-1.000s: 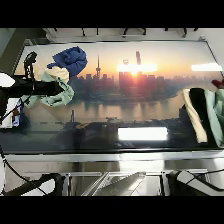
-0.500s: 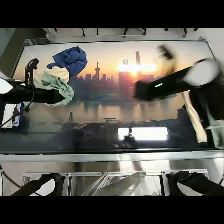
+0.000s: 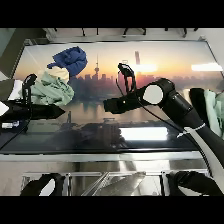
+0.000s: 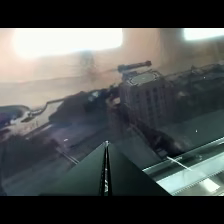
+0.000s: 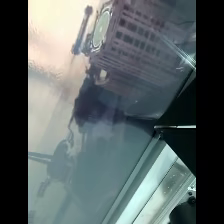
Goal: Fold the shirts.
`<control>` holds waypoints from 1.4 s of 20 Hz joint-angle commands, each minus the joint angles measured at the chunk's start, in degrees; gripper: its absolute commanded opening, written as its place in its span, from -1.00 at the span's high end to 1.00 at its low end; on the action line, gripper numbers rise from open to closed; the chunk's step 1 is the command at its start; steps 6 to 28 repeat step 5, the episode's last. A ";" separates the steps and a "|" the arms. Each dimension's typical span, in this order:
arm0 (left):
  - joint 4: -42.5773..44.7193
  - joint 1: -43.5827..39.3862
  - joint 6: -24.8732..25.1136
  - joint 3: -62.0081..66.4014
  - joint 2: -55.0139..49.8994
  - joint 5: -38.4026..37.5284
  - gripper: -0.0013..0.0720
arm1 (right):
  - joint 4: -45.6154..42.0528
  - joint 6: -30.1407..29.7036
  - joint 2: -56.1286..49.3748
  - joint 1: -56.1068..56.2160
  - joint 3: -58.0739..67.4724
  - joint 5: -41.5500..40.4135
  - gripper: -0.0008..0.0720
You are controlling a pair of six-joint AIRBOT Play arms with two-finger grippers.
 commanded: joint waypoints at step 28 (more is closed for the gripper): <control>0.02 0.02 -0.22 -0.76 1.01 0.63 0.93 | 0.09 -0.35 -0.72 0.48 -0.09 -0.31 0.89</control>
